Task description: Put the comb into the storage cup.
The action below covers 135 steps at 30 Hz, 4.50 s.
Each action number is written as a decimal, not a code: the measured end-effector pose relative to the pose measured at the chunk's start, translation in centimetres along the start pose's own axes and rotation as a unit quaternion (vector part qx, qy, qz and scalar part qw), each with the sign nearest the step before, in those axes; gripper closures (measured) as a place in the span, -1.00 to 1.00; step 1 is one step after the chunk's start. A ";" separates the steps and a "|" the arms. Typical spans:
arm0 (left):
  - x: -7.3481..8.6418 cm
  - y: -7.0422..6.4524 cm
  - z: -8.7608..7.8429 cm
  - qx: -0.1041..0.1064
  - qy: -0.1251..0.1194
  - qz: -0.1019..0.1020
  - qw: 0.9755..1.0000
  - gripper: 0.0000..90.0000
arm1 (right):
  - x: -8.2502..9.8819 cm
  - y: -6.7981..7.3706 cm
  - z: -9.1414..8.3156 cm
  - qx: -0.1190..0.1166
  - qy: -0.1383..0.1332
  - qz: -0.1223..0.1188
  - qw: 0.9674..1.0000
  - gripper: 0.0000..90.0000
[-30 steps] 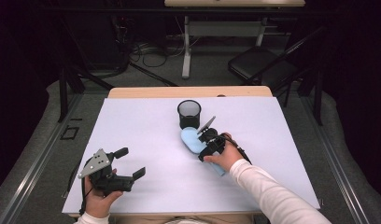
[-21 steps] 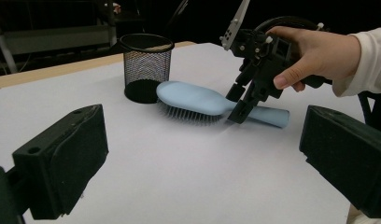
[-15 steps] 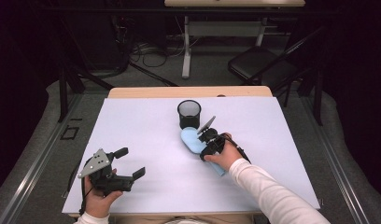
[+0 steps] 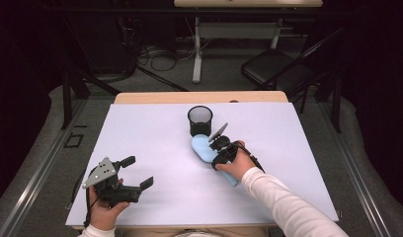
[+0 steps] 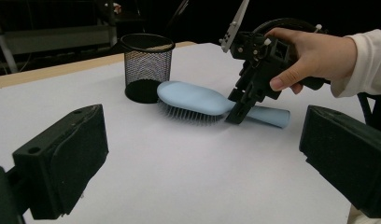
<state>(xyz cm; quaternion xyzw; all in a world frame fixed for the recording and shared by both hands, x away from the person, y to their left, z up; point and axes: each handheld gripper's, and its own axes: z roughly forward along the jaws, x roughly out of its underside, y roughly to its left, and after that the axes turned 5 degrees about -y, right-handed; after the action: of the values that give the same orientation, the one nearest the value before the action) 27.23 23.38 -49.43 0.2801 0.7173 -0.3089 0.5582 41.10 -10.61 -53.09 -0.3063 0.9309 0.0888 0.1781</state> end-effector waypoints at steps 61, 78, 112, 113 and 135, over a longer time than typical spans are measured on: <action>0.1 0.4 -0.2 -0.007 -0.001 -0.003 1.000 -0.97 | 1.0 0.8 0.0 0.010 -0.047 -0.016 0.999 0.52; 0.1 0.3 -0.1 -0.008 0.000 -0.002 1.000 -0.97 | 1.2 0.9 0.0 0.011 -0.053 -0.007 0.999 0.54; 0.2 0.4 0.0 -0.009 0.000 -0.003 1.000 -0.96 | 1.9 1.4 -0.8 0.019 -0.077 -0.024 0.997 0.54; 0.2 0.4 0.0 -0.009 0.000 -0.003 1.000 -0.96 | 1.8 1.3 -1.0 0.019 -0.068 -0.033 0.997 0.54; 0.2 0.4 0.0 -0.010 0.001 -0.003 1.000 -0.96 | 2.1 2.0 -2.4 -0.001 -0.119 -0.043 0.992 0.54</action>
<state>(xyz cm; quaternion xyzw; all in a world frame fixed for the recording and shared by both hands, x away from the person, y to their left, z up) 27.47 23.62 -49.70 0.2728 0.7220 -0.3029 0.5591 37.64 -10.83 -51.64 -0.3333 0.8891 0.1179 0.2908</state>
